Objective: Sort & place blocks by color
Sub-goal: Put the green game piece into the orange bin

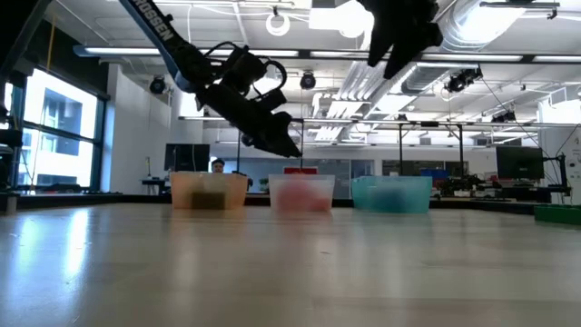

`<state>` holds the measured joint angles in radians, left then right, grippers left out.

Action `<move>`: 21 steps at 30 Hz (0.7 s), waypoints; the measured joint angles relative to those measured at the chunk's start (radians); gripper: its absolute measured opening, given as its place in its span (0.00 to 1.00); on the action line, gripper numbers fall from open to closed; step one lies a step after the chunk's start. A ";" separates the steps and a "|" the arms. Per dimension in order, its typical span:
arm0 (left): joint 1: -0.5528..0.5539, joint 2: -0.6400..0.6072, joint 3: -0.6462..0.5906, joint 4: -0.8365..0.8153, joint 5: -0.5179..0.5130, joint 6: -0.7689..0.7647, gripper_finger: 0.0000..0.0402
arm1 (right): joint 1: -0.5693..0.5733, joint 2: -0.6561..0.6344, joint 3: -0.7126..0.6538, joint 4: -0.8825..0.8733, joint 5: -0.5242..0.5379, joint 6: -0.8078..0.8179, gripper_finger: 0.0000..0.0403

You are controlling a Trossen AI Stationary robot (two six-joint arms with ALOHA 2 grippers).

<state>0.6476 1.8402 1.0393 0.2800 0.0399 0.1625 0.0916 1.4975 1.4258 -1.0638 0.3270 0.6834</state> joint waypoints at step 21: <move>-0.158 -0.418 0.001 -0.538 -0.029 0.132 0.60 | 0.192 0.071 -0.003 -0.515 0.107 0.569 0.60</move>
<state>0.4897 1.4217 1.0401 -0.2577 0.0105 0.2947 0.2835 1.5682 1.4225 -1.5790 0.4345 1.2529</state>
